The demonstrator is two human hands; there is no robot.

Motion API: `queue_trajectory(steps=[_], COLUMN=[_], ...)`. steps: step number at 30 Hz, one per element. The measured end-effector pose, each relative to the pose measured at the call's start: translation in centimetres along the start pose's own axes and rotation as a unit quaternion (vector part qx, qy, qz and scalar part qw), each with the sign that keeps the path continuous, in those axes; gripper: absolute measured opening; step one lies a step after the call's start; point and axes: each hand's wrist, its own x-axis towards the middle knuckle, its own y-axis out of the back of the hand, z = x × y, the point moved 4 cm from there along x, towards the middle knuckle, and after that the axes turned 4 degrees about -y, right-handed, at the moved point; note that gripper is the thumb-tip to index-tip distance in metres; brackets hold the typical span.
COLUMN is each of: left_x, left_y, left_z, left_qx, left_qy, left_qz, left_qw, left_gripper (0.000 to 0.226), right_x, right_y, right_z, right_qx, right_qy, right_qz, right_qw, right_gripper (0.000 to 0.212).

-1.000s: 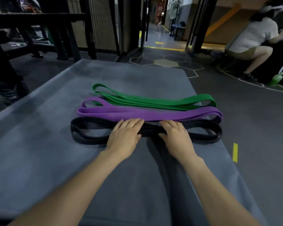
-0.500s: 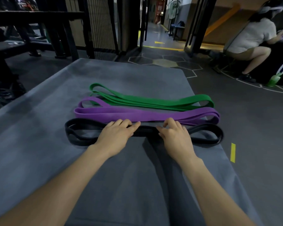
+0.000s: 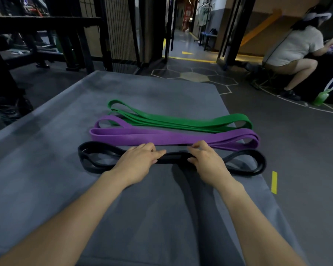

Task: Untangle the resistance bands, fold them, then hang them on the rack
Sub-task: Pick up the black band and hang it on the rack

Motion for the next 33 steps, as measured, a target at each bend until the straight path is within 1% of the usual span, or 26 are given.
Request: queue_trajectory(steps=[1,3,6,9,11,13,15,17,19,22,25,28,31,33], left_x=[0.0,-0.1,-0.1,-0.1,-0.1,-0.1,-0.2,-0.4,-0.5,-0.9,-1.4,-1.3,-1.3,-1.6], left_y=[0.0,0.1,0.3,0.6,0.8,1.1,1.4,1.5,1.2,0.6,0.2,0.3,0.9,2.0], left_z=[0.0,-0.1,-0.2,-0.5,-0.7,-0.8,-0.9,-1.0,-1.1,-1.1,-1.2,-1.5,-1.7,-1.9], left_qx=[0.0,-0.003,-0.022,-0.055,-0.066,-0.059,-0.038,-0.024,-0.008,0.04,0.055,0.052,-0.009,-0.033], left_qy=[0.001,0.005,0.015,0.04,0.06,0.077,0.088,0.088,0.073,0.042,0.041,0.048,0.083,0.107], left_qz=[0.0,-0.001,-0.001,0.008,0.016,0.021,0.023,0.023,0.031,0.047,0.044,0.048,0.052,0.07], left_qw=[1.0,1.0,1.0,0.998,0.996,0.995,0.995,0.996,0.997,0.997,0.997,0.996,0.995,0.991], left_gripper=[0.045,0.044,0.044,0.043,0.04,0.035,0.03,0.03,0.032,0.041,0.048,0.046,0.036,0.036], right_x=[0.1,0.0,-0.4,-0.7,-0.8,-0.8,-0.6,-0.5,-0.5,-0.9,-0.9,-0.9,-1.0,-1.0], right_y=[-0.1,-0.1,0.2,0.6,0.7,0.7,0.4,-0.1,-0.6,-0.9,-1.3,-1.0,-0.4,0.1], right_z=[0.0,0.1,0.0,-0.2,-0.1,-0.1,-0.1,-0.2,0.0,0.1,0.2,0.3,0.0,-0.6], right_qx=[-0.007,-0.005,0.005,-0.008,-0.034,-0.075,-0.079,-0.07,-0.061,-0.053,-0.055,-0.049,-0.056,-0.049], right_qy=[0.005,0.002,0.004,0.043,0.057,0.056,0.046,0.041,0.042,0.043,0.045,0.04,0.039,0.039], right_qz=[-0.014,-0.016,0.033,0.092,0.12,0.129,0.109,0.064,0.048,0.066,0.081,0.083,0.097,0.105], right_qw=[1.0,1.0,0.999,0.995,0.99,0.987,0.99,0.995,0.996,0.996,0.994,0.995,0.993,0.992], right_gripper=[0.033,0.03,0.026,0.017,0.01,0.012,0.013,0.023,0.03,0.031,0.036,0.03,0.019,0.017])
